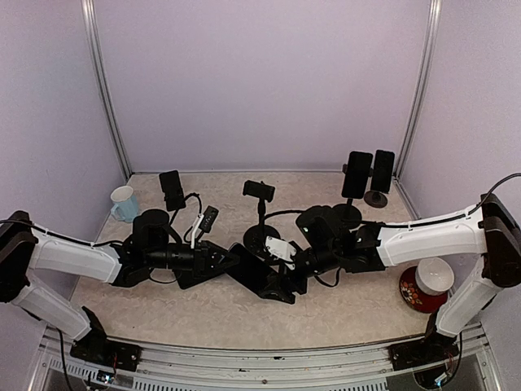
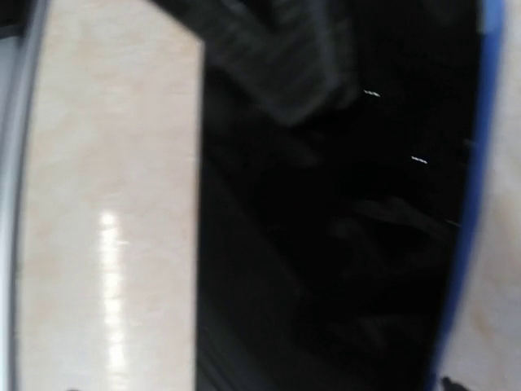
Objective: Place the phone on the phone stand
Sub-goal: Pass from the right arm to the left, then pass from the left arm to the right
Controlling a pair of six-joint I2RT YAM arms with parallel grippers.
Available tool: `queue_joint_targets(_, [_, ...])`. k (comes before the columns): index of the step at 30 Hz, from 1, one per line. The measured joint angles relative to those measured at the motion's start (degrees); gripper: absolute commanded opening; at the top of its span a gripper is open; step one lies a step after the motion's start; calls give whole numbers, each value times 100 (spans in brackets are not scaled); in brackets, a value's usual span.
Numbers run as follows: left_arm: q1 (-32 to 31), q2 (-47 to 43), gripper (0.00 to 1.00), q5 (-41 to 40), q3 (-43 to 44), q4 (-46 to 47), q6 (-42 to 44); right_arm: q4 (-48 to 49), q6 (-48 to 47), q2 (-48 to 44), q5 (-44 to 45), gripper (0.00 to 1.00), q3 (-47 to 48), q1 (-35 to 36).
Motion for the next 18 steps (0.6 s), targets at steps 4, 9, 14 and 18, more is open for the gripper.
queue_joint_targets(4, [0,-122,0,173,-2,-26,94,-83,-26,0,-455,82,0,-15])
queue_joint_targets(9, [-17,-332,0,363,-13,-109,221,-170,-101,26,-968,68,0,-50])
queue_joint_targets(14, [-39,-393,0,516,-15,-177,380,-243,-129,55,-1521,46,0,-205])
queue_joint_targets(18, [-55,-415,1,579,-28,-179,466,-269,-96,74,-1799,27,0,-332])
